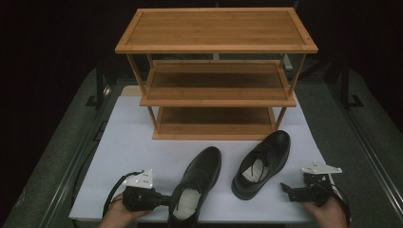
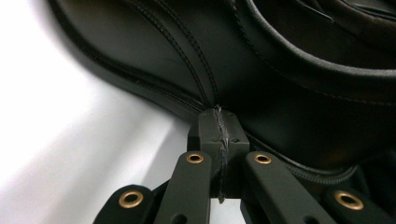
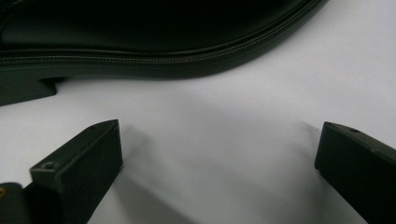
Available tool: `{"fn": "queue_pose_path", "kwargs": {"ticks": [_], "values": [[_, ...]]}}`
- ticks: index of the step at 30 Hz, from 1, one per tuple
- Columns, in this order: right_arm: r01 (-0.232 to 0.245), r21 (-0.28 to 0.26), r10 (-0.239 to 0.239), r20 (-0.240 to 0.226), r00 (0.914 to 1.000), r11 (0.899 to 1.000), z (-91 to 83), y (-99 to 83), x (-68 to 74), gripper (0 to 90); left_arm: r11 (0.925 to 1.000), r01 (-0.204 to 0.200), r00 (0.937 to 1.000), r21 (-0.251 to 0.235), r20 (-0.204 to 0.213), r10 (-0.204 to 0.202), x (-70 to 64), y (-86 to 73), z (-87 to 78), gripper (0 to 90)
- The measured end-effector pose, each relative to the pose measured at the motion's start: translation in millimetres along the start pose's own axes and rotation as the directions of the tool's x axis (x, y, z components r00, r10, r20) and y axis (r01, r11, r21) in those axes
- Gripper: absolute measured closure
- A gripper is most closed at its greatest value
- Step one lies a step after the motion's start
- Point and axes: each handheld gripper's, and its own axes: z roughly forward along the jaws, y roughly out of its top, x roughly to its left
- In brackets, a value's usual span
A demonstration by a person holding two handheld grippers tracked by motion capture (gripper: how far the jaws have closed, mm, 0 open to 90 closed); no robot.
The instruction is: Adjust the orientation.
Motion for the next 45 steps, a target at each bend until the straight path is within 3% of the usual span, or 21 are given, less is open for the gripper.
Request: {"fn": "queue_pose_path", "kwargs": {"ticks": [7, 13, 22, 24, 25, 29, 32, 34, 40, 45], "values": [[-0.001, 0.001, 0.001, 0.000, 1.0000, 1.000, 0.0, 0.1, 0.1, 0.3, 0.9995, -0.029, 0.9985, 0.010, 0.046, 0.028, -5.2, 10.9, 19.8, 90.0], [-0.001, 0.001, 0.001, 0.000, 1.0000, 1.000, 0.0, 0.0, 0.1, 0.3, 0.9983, -0.057, 0.9966, 0.017, 0.060, 0.056, -9.2, 20.0, 33.4, 90.0], [-0.001, 0.000, 0.001, 0.000, 1.0000, 1.000, -0.1, 0.0, 0.1, 0.3, 0.9978, -0.065, 0.9967, 0.016, 0.049, 0.064, -11.0, 22.0, 33.1, 90.0], [-0.001, 0.000, 0.001, 0.000, 1.0000, 1.000, -0.1, -0.1, 0.1, 0.3, 0.9980, -0.062, 0.9975, -0.011, 0.033, 0.062, -10.3, 23.5, 27.1, 89.5], [-0.001, 0.000, 0.001, 0.000, 1.0000, 1.000, -0.1, -0.1, 0.1, 0.3, 0.9980, -0.059, 0.9981, -0.021, 0.018, 0.059, -9.4, 24.7, 23.1, 79.2], [-0.001, 0.000, 0.001, 0.000, 1.0000, 1.000, 0.0, 0.0, 0.1, 0.3, 0.9931, -0.049, 0.9986, -0.107, -0.027, 0.046, -5.6, 35.7, 2.0, 60.8], [-0.001, 0.000, 0.001, 0.000, 1.0000, 1.000, 0.0, 0.0, 0.1, 0.3, 0.9895, -0.064, 0.9974, -0.129, -0.042, 0.059, -5.3, 44.0, -3.2, 50.5], [-0.001, 0.001, 0.001, 0.000, 1.0000, 1.000, -0.1, 0.0, 0.1, 0.3, 0.9844, -0.080, 0.9958, -0.157, -0.057, 0.072, -6.5, 57.7, -7.1, 45.7], [-0.002, 0.000, 0.002, 0.000, 1.0000, 1.000, -0.1, 0.0, 0.1, 0.3, 0.9781, -0.110, 0.9930, -0.177, -0.062, 0.100, -10.7, 77.9, -2.7, 36.8], [-0.002, 0.001, 0.002, 0.000, 1.0000, 1.000, -0.2, 0.0, 0.1, 0.3, 0.9777, -0.139, 0.9889, -0.158, -0.075, 0.128, -14.7, 92.1, 18.9, 28.9]]}}
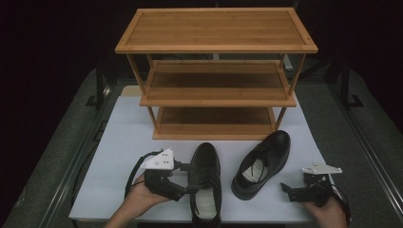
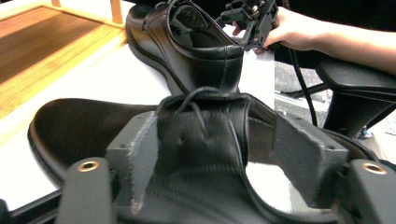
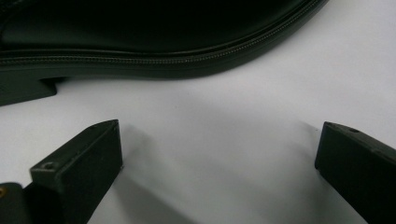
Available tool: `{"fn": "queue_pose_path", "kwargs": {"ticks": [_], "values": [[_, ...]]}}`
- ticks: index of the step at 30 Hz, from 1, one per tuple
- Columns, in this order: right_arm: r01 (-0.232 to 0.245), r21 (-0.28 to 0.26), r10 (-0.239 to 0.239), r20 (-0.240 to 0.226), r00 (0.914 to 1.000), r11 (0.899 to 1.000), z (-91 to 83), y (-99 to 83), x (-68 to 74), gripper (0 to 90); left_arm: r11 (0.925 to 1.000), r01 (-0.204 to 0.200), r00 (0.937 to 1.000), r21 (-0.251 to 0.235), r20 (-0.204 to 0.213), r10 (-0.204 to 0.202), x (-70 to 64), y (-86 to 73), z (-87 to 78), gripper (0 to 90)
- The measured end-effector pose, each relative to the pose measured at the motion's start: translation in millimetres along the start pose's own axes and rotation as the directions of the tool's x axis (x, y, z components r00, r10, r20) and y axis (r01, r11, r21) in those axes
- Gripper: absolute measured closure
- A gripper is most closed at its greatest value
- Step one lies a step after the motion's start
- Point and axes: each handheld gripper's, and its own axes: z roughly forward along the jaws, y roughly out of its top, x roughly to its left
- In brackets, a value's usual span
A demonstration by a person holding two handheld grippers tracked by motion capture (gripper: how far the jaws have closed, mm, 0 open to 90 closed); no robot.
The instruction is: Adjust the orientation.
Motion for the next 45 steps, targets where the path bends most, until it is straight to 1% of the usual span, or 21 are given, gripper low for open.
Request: {"fn": "queue_pose_path", "kwargs": {"ticks": [5, 8, 9, 12, 14, 15, 16, 22, 23, 24, 25, 26, 29, 32, 35, 37, 39, 42, 43, 44, 45], "values": [[0.000, 0.000, 0.000, 0.000, 1.0000, 1.000, 0.0, 0.0, 0.0, 0.4, 0.9994, -0.012, 0.9997, 0.032, -0.020, 0.013, 1.9, 0.3, 11.7, 28.3], [0.000, 0.000, 0.000, 0.000, 1.0000, 1.000, 0.0, 0.0, 0.0, 0.3, 0.9982, -0.020, 0.9982, 0.056, -0.056, 0.023, 4.5, -1.6, 17.2, 28.6], [0.000, 0.000, 0.000, 0.000, 1.0000, 1.000, 0.0, 0.0, 0.0, 0.3, 0.9989, -0.012, 0.9985, 0.046, -0.054, 0.014, 5.3, -2.2, 18.4, 28.5], [0.002, -0.001, -0.002, 0.000, 1.0000, 1.000, 0.1, 0.0, -0.2, 0.3, 0.9991, -0.027, 0.9980, 0.031, -0.056, 0.029, 6.7, -1.8, 20.1, 28.5], [0.002, 0.000, -0.002, 0.000, 1.0000, 1.000, 0.1, 0.0, -0.2, 0.3, 0.9994, -0.033, 0.9961, 0.008, -0.081, 0.034, 9.0, -0.6, 18.0, 29.1], [0.002, 0.000, -0.002, 0.000, 1.0000, 1.000, 0.1, 0.0, -0.2, 0.3, 0.9994, -0.033, 0.9961, 0.008, -0.081, 0.034, 9.0, -0.6, 18.0, 29.7], [0.002, 0.000, -0.002, 0.001, 1.0000, 1.000, 0.1, 0.0, -0.2, 0.3, 0.9995, -0.030, 0.9948, 0.000, -0.097, 0.030, 13.1, -0.5, 14.8, 29.9], [0.002, 0.000, -0.002, 0.000, 1.0000, 1.000, 0.1, 0.0, -0.2, 0.3, 0.9991, -0.042, 0.9923, 0.006, -0.117, 0.042, 17.8, -2.6, 16.6, 30.7], [0.002, 0.000, -0.002, 0.000, 1.0000, 1.000, 0.1, 0.0, -0.2, 0.3, 0.9993, -0.037, 0.9909, -0.004, -0.129, 0.037, 18.7, -2.8, 16.7, 30.7], [0.002, 0.000, -0.002, 0.000, 1.0000, 1.000, 0.1, 0.1, -0.2, 0.3, 0.9991, -0.033, 0.9871, -0.026, -0.158, 0.029, 22.6, -3.0, 14.8, 31.7], [0.002, 0.000, -0.002, 0.000, 1.0000, 1.000, 0.1, 0.1, -0.2, 0.3, 0.9991, -0.033, 0.9871, -0.026, -0.158, 0.029, 22.6, -3.0, 14.8, 32.3], [0.002, 0.000, -0.002, 0.000, 1.0000, 1.000, 0.1, 0.1, -0.2, 0.3, 0.9992, -0.030, 0.9840, -0.026, -0.177, 0.025, 27.0, -3.4, 14.3, 32.8], [0.002, -0.001, -0.002, 0.000, 1.0000, 1.000, 0.2, 0.0, -0.2, 0.3, 0.9993, -0.033, 0.9847, -0.021, -0.172, 0.028, 29.9, -4.2, 17.9, 32.8], [0.001, -0.002, -0.001, 0.000, 1.0000, 1.000, 0.3, 0.0, -0.2, 0.3, 0.9988, -0.029, 0.9811, -0.040, -0.192, 0.021, 34.0, -3.7, 23.0, 33.4], [0.001, -0.002, -0.001, 0.000, 1.0000, 1.000, 0.2, 0.0, -0.2, 0.3, 0.9990, -0.028, 0.9793, -0.035, -0.202, 0.020, 37.1, -1.9, 26.7, 33.4], [0.001, -0.002, -0.001, 0.000, 1.0000, 1.000, 0.2, 0.0, -0.2, 0.4, 0.9994, -0.021, 0.9809, -0.029, -0.194, 0.016, 37.4, -2.1, 28.2, 34.7], [0.001, -0.002, -0.001, 0.000, 1.0000, 1.000, 0.1, -0.1, -0.2, 0.3, 0.9994, -0.017, 0.9861, -0.032, -0.166, 0.011, 37.2, -3.5, 30.5, 36.1], [0.001, -0.002, -0.001, -0.001, 1.0000, 1.000, 0.2, 0.0, -0.2, 0.4, 0.9992, -0.015, 0.9824, -0.038, -0.187, 0.008, 36.6, -2.6, 28.6, 38.0], [0.001, -0.002, -0.001, 0.000, 1.0000, 1.000, 0.2, 0.0, -0.3, 0.4, 0.9994, -0.013, 0.9834, -0.033, -0.181, 0.007, 36.9, -2.2, 27.9, 38.4], [0.002, -0.002, -0.002, 0.000, 1.0000, 1.000, 0.1, -0.1, -0.2, 0.4, 0.9999, -0.006, 0.9888, -0.011, -0.149, 0.004, 37.0, -2.7, 28.2, 36.0], [0.002, -0.002, -0.002, 0.000, 1.0000, 1.000, 0.1, -0.1, -0.2, 0.4, 0.9999, -0.006, 0.9888, -0.011, -0.149, 0.004, 37.0, -2.7, 28.2, 34.5]]}}
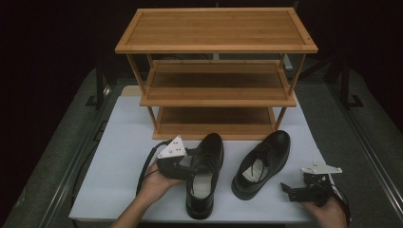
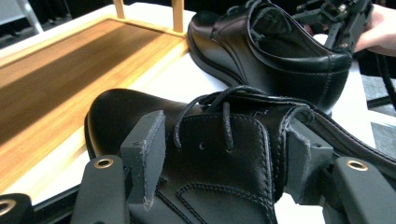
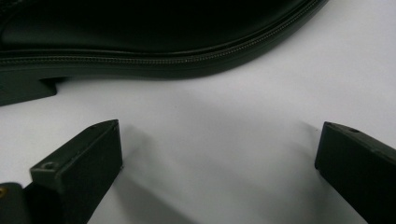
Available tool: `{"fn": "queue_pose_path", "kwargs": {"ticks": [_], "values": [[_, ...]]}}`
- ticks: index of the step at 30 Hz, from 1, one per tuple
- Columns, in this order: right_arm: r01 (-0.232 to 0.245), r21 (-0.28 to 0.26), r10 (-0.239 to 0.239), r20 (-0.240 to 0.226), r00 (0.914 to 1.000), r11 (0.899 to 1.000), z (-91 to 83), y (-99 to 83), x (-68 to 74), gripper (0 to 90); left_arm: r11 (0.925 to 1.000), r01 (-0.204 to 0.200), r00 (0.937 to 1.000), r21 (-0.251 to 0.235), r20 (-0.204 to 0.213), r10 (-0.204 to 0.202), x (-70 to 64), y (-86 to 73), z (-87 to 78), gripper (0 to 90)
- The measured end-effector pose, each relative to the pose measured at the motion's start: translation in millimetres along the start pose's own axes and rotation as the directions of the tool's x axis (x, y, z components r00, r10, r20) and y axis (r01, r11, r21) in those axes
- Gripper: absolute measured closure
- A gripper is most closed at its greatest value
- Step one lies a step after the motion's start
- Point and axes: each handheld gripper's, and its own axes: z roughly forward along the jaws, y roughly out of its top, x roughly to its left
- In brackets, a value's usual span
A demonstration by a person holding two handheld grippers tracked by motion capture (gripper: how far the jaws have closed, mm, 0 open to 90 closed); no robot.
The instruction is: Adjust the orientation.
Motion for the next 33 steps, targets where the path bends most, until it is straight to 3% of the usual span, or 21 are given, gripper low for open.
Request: {"fn": "queue_pose_path", "kwargs": {"ticks": [4, 6, 7, 8, 9, 10, 11, 13, 14, 15, 16, 19, 21, 23, 33], "values": [[0.000, 0.000, 0.000, 0.000, 1.0000, 1.000, 0.0, 0.0, 0.0, 0.3, 0.9997, 0.020, 0.9994, -0.017, 0.028, -0.020, -1.8, -3.0, -8.7, 34.3], [0.000, 0.001, 0.000, -0.001, 1.0000, 1.000, -0.1, 0.0, -0.1, 0.3, 0.9992, 0.027, 0.9992, -0.030, 0.031, -0.026, -1.3, -5.0, -18.5, 34.3], [0.001, 0.001, -0.001, 0.000, 1.0000, 1.000, -0.2, 0.0, -0.1, 0.4, 0.9978, 0.045, 0.9987, -0.049, 0.027, -0.044, -0.9, -8.5, -31.4, 34.5], [0.001, 0.001, -0.001, 0.000, 1.0000, 1.000, -0.2, 0.0, -0.1, 0.4, 0.9978, 0.045, 0.9987, -0.049, 0.027, -0.044, -0.9, -8.5, -31.4, 35.7], [-0.001, 0.001, 0.001, 0.000, 1.0000, 1.000, -0.2, 0.0, 0.1, 0.3, 0.9962, 0.060, 0.9981, -0.064, 0.021, -0.059, -0.3, -14.9, -46.8, 38.6], [-0.001, 0.001, 0.001, 0.000, 1.0000, 1.000, -0.2, 0.0, 0.1, 0.3, 0.9962, 0.060, 0.9981, -0.064, 0.021, -0.059, -0.3, -14.9, -46.8, 40.2], [0.000, 0.001, 0.000, 0.000, 1.0000, 1.000, -0.1, 0.0, 0.1, 0.4, 0.9942, 0.081, 0.9967, -0.071, 0.010, -0.081, 0.1, -25.7, -60.7, 43.1], [-0.001, 0.001, 0.001, 0.000, 1.0000, 1.000, -0.1, 0.0, 0.1, 0.4, 0.9935, 0.092, 0.9958, -0.067, 0.006, -0.091, 0.1, -32.6, -65.6, 46.8], [-0.001, 0.001, 0.001, 0.000, 1.0000, 1.000, 0.0, 0.1, 0.1, 0.3, 0.9932, 0.103, 0.9947, -0.055, 0.008, -0.102, 0.4, -40.2, -69.1, 54.0], [-0.001, 0.002, 0.001, 0.000, 1.0000, 1.000, 0.0, 0.1, 0.1, 0.3, 0.9930, 0.118, 0.9926, -0.005, 0.030, -0.118, -0.2, -55.7, -69.8, 58.9], [-0.001, 0.002, 0.001, 0.000, 1.0000, 1.000, 0.0, 0.1, 0.1, 0.3, 0.9930, 0.118, 0.9926, -0.005, 0.030, -0.118, -0.2, -55.7, -69.8, 62.0], [0.000, 0.002, 0.000, 0.000, 1.0000, 1.000, 0.0, 0.1, 0.2, 0.3, 0.9886, 0.116, 0.9895, 0.096, 0.075, -0.123, -7.7, -75.1, -57.8, 65.0], [-0.001, 0.002, 0.001, 0.001, 1.0000, 1.000, 0.0, 0.1, 0.2, 0.3, 0.9845, 0.079, 0.9867, 0.157, 0.128, -0.100, -16.5, -80.5, -44.2, 66.8], [-0.001, 0.002, 0.001, 0.001, 1.0000, 1.000, 0.0, 0.1, 0.2, 0.3, 0.9845, 0.061, 0.9851, 0.165, 0.149, -0.086, -20.3, -79.1, -38.2, 67.7], [-0.001, 0.002, 0.001, 0.000, 1.0000, 1.000, 0.0, 0.1, 0.1, 0.3, 0.9860, 0.067, 0.9821, 0.152, 0.164, -0.093, -23.9, -77.8, -34.5, 69.7]]}}
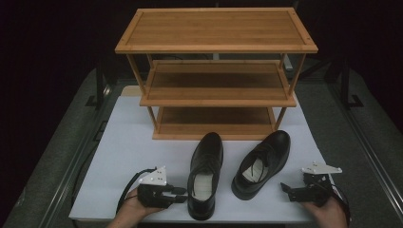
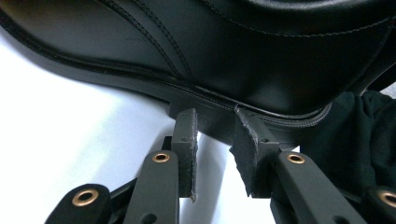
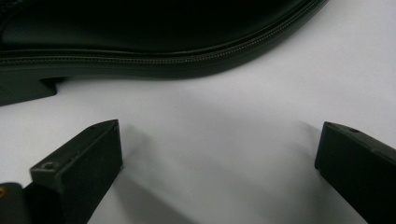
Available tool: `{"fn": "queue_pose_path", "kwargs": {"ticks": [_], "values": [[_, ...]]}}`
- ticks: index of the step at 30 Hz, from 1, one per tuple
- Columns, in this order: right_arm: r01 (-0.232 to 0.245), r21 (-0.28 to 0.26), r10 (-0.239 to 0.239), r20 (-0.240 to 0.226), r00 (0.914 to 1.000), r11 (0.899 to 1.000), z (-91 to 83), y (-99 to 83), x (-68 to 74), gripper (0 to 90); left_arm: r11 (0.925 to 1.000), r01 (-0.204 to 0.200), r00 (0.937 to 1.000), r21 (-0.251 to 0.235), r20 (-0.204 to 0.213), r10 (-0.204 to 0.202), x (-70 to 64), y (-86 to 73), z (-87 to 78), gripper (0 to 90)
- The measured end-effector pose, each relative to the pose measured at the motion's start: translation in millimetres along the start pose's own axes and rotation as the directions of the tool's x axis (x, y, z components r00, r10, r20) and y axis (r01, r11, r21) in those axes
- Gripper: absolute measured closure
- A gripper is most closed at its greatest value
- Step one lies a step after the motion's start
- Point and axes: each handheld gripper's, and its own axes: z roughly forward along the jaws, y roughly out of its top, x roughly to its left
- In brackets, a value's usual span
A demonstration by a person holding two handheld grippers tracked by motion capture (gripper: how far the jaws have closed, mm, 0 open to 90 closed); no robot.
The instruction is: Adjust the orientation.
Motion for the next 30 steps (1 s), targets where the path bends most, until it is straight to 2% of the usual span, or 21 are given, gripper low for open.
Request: {"fn": "queue_pose_path", "kwargs": {"ticks": [5, 9, 12, 13, 14, 15, 16, 17, 18, 19, 20, 21, 22, 23, 24, 25, 26, 27, 28, 29, 30], "values": [[0.000, 0.000, 0.000, 0.000, 1.0000, 1.000, 0.1, 0.0, 0.0, 0.3, 0.9999, -0.010, 0.9998, 0.005, 0.015, 0.010, -2.2, 2.9, 5.3, 69.1], [0.003, -0.003, -0.003, 0.000, 1.0000, 1.000, 0.1, 0.0, -0.2, 0.4, 1.0000, -0.008, 0.9999, 0.004, 0.012, 0.008, -2.4, 4.8, 9.0, 62.3], [0.003, -0.003, -0.003, -0.001, 1.0000, 1.000, 0.0, 0.0, -0.4, 0.4, 1.0000, 0.002, 0.9997, 0.007, -0.025, -0.002, 0.2, 2.6, 2.8, 55.6], [0.003, -0.003, -0.003, -0.001, 1.0000, 1.000, 0.0, 0.0, -0.4, 0.4, 1.0000, 0.002, 0.9997, 0.007, -0.025, -0.002, 0.2, 2.6, 2.8, 53.5], [0.001, -0.002, -0.001, -0.001, 1.0000, 1.000, -0.1, 0.0, -0.4, 0.4, 0.9999, 0.011, 0.9983, 0.005, -0.057, -0.011, 2.5, 0.7, -4.2, 50.8], [0.001, -0.002, -0.001, -0.001, 1.0000, 1.000, -0.1, 0.0, -0.4, 0.4, 0.9999, 0.011, 0.9983, 0.005, -0.057, -0.011, 2.5, 0.7, -4.2, 47.3], [-0.002, -0.004, 0.002, -0.006, 1.0000, 1.000, -0.1, 0.1, -1.0, 0.4, 0.9997, 0.023, 0.9933, 0.011, -0.114, -0.021, 6.2, -1.0, -13.2, 43.6], [-0.002, -0.004, 0.002, -0.006, 1.0000, 1.000, -0.1, 0.1, -1.0, 0.4, 0.9997, 0.023, 0.9933, 0.011, -0.114, -0.021, 6.2, -1.0, -13.2, 40.7], [-0.002, 0.001, 0.002, -0.002, 1.0000, 1.000, -0.1, 0.3, -0.2, 0.4, 0.9992, 0.039, 0.9842, 0.002, -0.173, -0.038, 11.0, -3.3, -24.5, 38.1], [-0.002, 0.001, 0.002, -0.002, 1.0000, 1.000, -0.1, 0.3, -0.2, 0.4, 0.9992, 0.039, 0.9842, 0.002, -0.173, -0.038, 11.0, -3.3, -24.5, 34.9], [-0.002, 0.002, 0.002, -0.001, 1.0000, 1.000, -0.1, 0.4, 0.0, 0.4, 0.9980, 0.063, 0.9719, 0.003, -0.228, -0.061, 17.4, -7.0, -35.2, 32.0], [-0.002, 0.003, 0.002, -0.001, 1.0000, 1.000, -0.2, 0.4, 0.0, 0.4, 0.9976, 0.069, 0.9629, 0.007, -0.262, -0.065, 19.7, -9.5, -40.0, 29.4], [-0.002, 0.002, 0.002, 0.000, 1.0000, 1.000, -0.2, 0.4, 0.2, 0.4, 0.9976, 0.069, 0.9629, 0.007, -0.262, -0.065, 19.7, -9.5, -40.0, 26.9], [-0.001, 0.002, 0.001, 0.000, 1.0000, 1.000, -0.2, 0.3, 0.1, 0.5, 0.9962, 0.085, 0.9482, 0.019, -0.309, -0.075, 24.6, -15.5, -49.2, 25.1], [-0.002, 0.001, 0.002, 0.000, 1.0000, 1.000, -0.2, 0.3, 0.0, 0.6, 0.9962, 0.085, 0.9482, 0.019, -0.309, -0.075, 24.6, -15.5, -49.2, 24.0], [-0.002, 0.001, 0.002, 0.000, 1.0000, 1.000, -0.2, 0.3, 0.0, 0.6, 0.9951, 0.096, 0.9418, 0.022, -0.326, -0.083, 26.7, -18.7, -53.6, 24.0], [-0.002, 0.000, 0.002, 0.000, 1.0000, 1.000, -0.3, 0.2, -0.1, 0.6, 0.9931, 0.111, 0.9263, 0.037, -0.366, -0.090, 30.8, -25.4, -61.1, 19.0], [-0.002, 0.000, 0.002, 0.000, 1.0000, 1.000, -0.3, 0.2, -0.1, 0.7, 0.9920, 0.117, 0.9188, 0.049, -0.384, -0.089, 32.5, -28.5, -64.8, 17.8], [-0.002, 0.000, 0.002, 0.000, 1.0000, 1.000, -0.3, 0.2, -0.1, 0.7, 0.9920, 0.117, 0.9188, 0.049, -0.384, -0.089, 32.5, -28.5, -64.8, 15.5], [-0.002, 0.000, 0.002, 0.001, 1.0000, 1.000, -0.3, 0.3, -0.1, 0.7, 0.9907, 0.122, 0.9109, 0.060, -0.403, -0.088, 34.5, -32.0, -67.7, 15.5], [-0.002, 0.001, 0.002, 0.001, 1.0000, 1.000, -0.3, 0.3, -0.1, 0.6, 0.9869, 0.141, 0.8983, 0.078, -0.429, -0.094, 37.9, -38.9, -72.6, 12.1]]}}
